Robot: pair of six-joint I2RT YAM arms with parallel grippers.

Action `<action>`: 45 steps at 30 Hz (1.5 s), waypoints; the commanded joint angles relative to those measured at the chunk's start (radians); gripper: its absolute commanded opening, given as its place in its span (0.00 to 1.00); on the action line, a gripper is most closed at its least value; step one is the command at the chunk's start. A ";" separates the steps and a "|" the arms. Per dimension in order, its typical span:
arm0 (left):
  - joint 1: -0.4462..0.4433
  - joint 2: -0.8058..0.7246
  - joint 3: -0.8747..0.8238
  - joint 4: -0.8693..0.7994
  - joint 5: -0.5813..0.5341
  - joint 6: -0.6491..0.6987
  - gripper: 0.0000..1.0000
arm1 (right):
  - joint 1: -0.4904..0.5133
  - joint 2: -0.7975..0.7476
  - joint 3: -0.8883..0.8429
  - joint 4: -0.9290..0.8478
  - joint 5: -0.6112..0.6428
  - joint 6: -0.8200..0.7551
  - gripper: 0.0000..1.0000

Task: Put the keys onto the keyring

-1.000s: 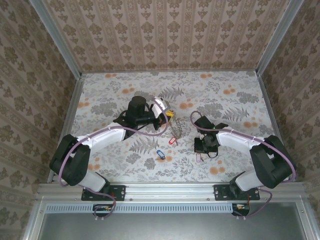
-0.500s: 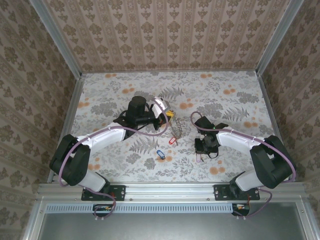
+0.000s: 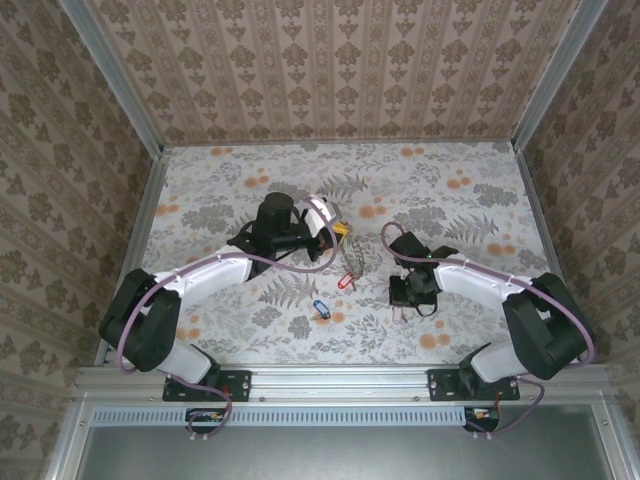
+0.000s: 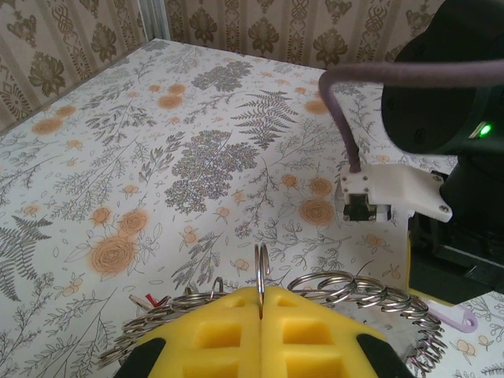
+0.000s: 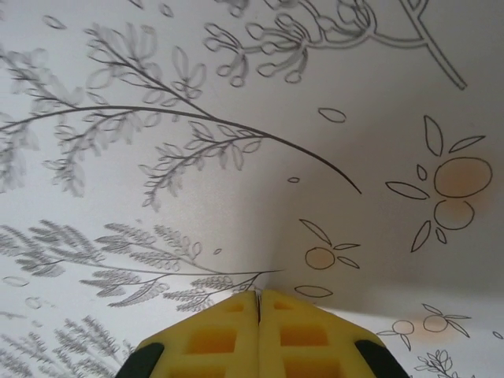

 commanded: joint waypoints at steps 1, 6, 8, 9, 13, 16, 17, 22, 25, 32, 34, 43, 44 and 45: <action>-0.005 -0.004 0.024 0.021 0.037 -0.005 0.00 | 0.000 -0.133 -0.021 0.059 0.006 -0.070 0.00; -0.012 -0.003 0.017 0.036 0.105 0.014 0.00 | -0.002 -0.432 -0.154 0.264 -0.063 -0.267 0.00; -0.016 -0.001 0.011 0.057 0.142 0.019 0.00 | -0.004 -0.546 -0.219 0.360 -0.099 -0.318 0.00; -0.019 0.001 0.011 0.064 0.161 0.021 0.00 | -0.003 -0.610 -0.257 0.420 -0.139 -0.364 0.00; -0.033 0.008 0.017 0.062 0.221 0.031 0.00 | -0.002 -0.811 -0.338 0.508 -0.163 -0.511 0.00; -0.044 0.013 0.018 0.061 0.248 0.035 0.00 | -0.002 -0.883 -0.335 0.479 -0.204 -0.623 0.00; -0.047 0.014 0.019 0.060 0.254 0.034 0.00 | -0.003 -0.890 -0.330 0.474 -0.203 -0.642 0.00; -0.069 0.018 0.024 0.050 0.278 0.037 0.00 | -0.002 -0.884 -0.310 0.492 -0.220 -0.732 0.00; -0.081 0.022 0.028 0.046 0.278 0.039 0.00 | -0.002 -0.868 -0.304 0.534 -0.230 -0.782 0.00; -0.099 0.030 0.032 0.045 0.271 0.043 0.00 | -0.003 -0.792 -0.257 0.574 -0.246 -0.897 0.00; -0.102 0.030 0.034 0.041 0.261 0.042 0.00 | -0.002 -0.769 -0.245 0.589 -0.270 -0.921 0.00; -0.103 0.029 0.036 0.032 0.231 0.052 0.00 | -0.003 -0.660 -0.198 0.683 -0.355 -0.937 0.00; -0.104 0.030 0.037 0.032 0.229 0.053 0.00 | -0.001 -0.652 -0.194 0.691 -0.353 -0.935 0.00; -0.104 0.030 0.037 0.032 0.229 0.053 0.00 | -0.003 -0.642 -0.189 0.698 -0.348 -0.935 0.00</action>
